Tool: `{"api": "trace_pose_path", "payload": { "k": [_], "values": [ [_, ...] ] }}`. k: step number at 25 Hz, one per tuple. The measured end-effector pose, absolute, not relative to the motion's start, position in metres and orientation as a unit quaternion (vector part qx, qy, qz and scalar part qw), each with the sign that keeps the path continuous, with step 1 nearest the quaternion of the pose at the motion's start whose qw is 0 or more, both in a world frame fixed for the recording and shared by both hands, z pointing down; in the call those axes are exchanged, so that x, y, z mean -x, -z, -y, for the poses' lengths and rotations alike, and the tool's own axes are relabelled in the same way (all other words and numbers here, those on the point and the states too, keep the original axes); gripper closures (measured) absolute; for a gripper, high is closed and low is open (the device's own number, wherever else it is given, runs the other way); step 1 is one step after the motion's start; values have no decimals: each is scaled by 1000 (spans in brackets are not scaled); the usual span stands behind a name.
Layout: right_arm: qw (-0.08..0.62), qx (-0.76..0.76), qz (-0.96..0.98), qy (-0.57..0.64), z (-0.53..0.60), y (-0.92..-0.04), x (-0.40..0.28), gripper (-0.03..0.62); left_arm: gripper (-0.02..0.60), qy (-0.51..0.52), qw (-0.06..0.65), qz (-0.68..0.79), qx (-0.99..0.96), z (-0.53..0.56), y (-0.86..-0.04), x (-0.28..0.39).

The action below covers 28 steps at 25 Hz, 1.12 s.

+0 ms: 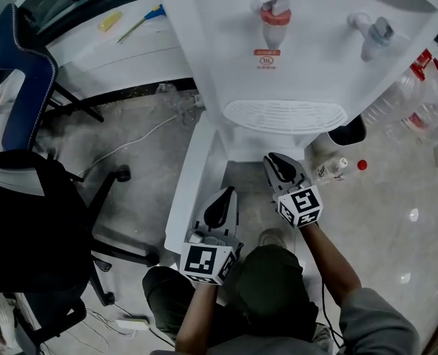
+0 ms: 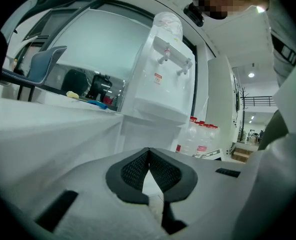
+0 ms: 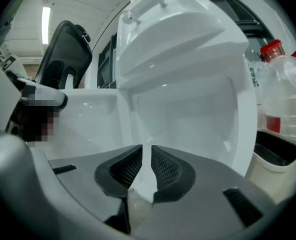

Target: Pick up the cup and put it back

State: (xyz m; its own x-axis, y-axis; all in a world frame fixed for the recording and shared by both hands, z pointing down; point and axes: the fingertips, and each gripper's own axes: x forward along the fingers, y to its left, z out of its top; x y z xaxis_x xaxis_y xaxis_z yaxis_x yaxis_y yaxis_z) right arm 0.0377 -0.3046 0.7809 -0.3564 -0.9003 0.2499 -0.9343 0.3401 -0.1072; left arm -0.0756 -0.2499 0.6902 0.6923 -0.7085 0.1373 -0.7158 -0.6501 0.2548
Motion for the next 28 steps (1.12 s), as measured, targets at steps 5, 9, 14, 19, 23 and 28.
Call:
{"api": "trace_pose_path", "payload": {
  "k": [5,9,14,19,23,28],
  "values": [
    [95,-562,815,-104,348,-817,-44,499,572,-5,147,405,-903,256,-696,74],
    [113,-565,811,-107,385,-842,-46,452,572,-7,143,410,-901,260,-699,77],
    [142,-568,802,-117,423,-878,-58,403,572,-15,141,420,-896,258,-704,82],
    [165,-567,796,-132,451,-906,-64,351,572,-18,145,425,-893,259,-707,82],
    [180,-563,795,-139,468,-920,-61,332,572,-23,147,427,-892,260,-712,83],
    [201,-567,785,-145,479,-934,-62,324,572,-25,147,427,-892,262,-714,83]
  ]
}}
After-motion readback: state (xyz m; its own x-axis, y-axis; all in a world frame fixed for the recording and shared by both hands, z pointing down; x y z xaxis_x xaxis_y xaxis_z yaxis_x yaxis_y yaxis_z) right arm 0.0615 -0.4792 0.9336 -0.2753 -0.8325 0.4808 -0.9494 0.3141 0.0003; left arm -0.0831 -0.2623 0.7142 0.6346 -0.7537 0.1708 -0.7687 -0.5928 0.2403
